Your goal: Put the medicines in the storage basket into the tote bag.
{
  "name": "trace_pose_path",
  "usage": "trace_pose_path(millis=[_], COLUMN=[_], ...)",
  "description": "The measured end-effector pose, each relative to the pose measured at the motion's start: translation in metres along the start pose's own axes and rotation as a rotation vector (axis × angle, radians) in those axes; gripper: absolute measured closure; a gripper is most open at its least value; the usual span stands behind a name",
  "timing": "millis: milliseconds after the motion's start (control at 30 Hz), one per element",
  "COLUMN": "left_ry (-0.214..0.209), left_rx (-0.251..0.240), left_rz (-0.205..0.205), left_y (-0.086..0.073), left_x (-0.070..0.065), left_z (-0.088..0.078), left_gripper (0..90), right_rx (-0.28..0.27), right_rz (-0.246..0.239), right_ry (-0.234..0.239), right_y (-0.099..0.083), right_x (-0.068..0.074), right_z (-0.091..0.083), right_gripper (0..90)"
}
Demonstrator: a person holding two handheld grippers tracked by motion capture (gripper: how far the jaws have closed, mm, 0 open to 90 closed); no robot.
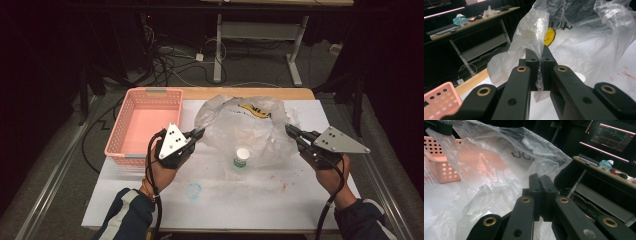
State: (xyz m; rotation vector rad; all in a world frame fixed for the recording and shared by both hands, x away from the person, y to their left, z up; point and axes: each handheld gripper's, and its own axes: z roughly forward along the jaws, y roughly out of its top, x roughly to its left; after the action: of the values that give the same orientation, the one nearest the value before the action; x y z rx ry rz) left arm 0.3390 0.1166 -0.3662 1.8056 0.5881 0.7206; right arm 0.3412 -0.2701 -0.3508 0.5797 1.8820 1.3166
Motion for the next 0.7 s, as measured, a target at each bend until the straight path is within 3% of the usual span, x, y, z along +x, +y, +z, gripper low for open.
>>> trace_pose_path(millis=[233, 467, 700], left_ry=[0.006, 0.002, -0.003], left_rx=[-0.022, -0.063, -0.103], left_rz=[0.004, -0.016, -0.008], left_y=[0.008, 0.017, 0.028], left_x=[-0.003, 0.0, -0.004], left_z=[-0.006, -0.007, -0.014], left_gripper=[85.7, 85.7, 85.8], right_rx=[-0.023, -0.066, -0.097], right_rz=[-0.017, 0.016, 0.007], right_ry=[-0.006, -0.008, 0.001], right_y=[0.006, 0.02, 0.031], right_x=[0.001, -0.007, -0.004], right_z=[-0.005, -0.011, -0.011], right_gripper=[90.0, 90.0, 90.0])
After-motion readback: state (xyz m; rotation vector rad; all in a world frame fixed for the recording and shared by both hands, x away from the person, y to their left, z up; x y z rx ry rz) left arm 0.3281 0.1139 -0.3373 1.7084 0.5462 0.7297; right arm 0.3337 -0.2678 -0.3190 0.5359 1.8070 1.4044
